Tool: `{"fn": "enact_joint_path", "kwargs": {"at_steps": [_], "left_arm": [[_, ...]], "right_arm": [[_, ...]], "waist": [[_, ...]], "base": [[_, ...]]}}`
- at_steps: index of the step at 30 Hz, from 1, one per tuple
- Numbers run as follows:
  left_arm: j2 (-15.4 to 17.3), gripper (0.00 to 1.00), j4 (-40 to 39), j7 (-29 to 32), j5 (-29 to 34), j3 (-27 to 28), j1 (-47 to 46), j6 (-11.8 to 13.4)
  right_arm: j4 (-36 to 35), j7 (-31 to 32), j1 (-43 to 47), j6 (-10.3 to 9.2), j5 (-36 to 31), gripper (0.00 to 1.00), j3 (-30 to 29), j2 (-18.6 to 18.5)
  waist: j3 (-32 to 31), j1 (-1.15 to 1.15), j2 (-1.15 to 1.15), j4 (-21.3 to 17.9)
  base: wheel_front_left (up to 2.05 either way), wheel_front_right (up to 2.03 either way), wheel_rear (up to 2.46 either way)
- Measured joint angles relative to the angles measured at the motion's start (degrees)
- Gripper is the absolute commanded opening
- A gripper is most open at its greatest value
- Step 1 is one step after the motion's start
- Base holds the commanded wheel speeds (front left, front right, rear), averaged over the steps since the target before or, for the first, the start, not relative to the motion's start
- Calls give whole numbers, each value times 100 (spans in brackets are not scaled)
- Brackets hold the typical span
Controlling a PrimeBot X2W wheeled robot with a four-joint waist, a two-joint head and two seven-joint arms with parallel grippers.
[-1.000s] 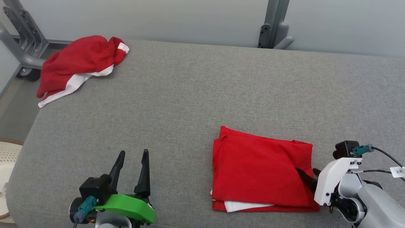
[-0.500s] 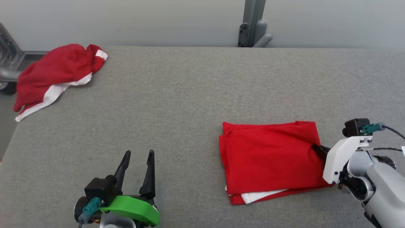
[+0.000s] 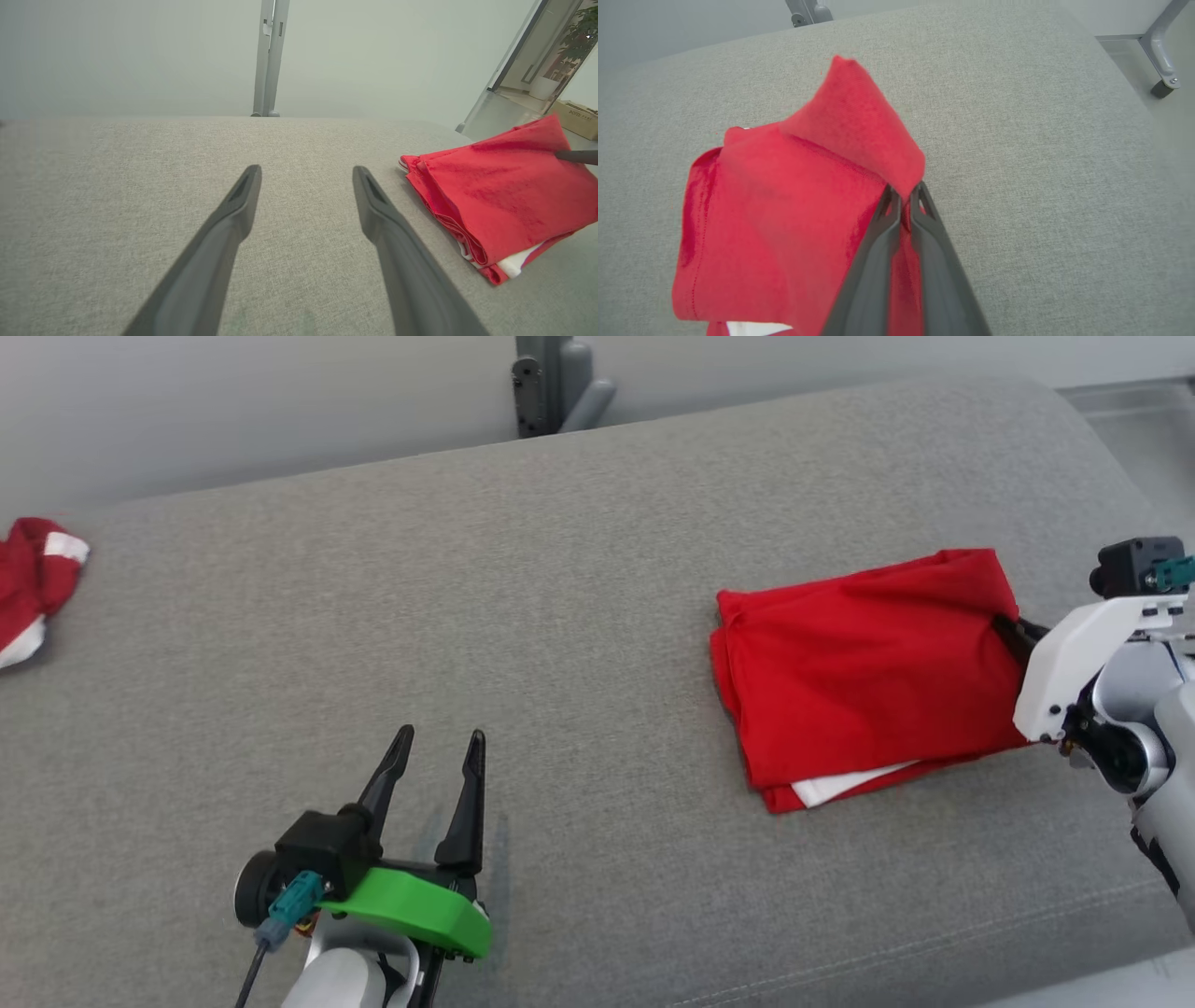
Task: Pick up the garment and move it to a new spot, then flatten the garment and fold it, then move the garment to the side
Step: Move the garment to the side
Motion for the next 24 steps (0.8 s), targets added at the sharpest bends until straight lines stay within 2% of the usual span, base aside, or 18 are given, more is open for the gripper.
{"fn": "enact_joint_path", "kwargs": {"at_steps": [8, 13, 19, 24], "left_arm": [[74, 100, -54, 102, 138, -155, -387, -56], [73, 100, -100, 153, 148, -229, -509, -86], [151, 100, -212, 171, 188, -182, -559, -46], [302, 100, -454, 265, 208, -129, -599, 11]], "right_arm": [[304, -63, -549, 0, -153, 0, -129, 107], [530, -143, -713, 0, -224, 0, -243, 82], [937, -204, -1046, 0, -322, 0, -506, 94], [1758, -349, -1521, 1, -569, 0, -1042, 8]], "waist": [[411, 0, 0, -745], [689, 0, 0, -1009], [924, 1, 0, -992], [1067, 1, 0, -775]], "base": [[0, 0, 0], [0, 0, 0], [0, 0, 0], [0, 0, 0]]}}
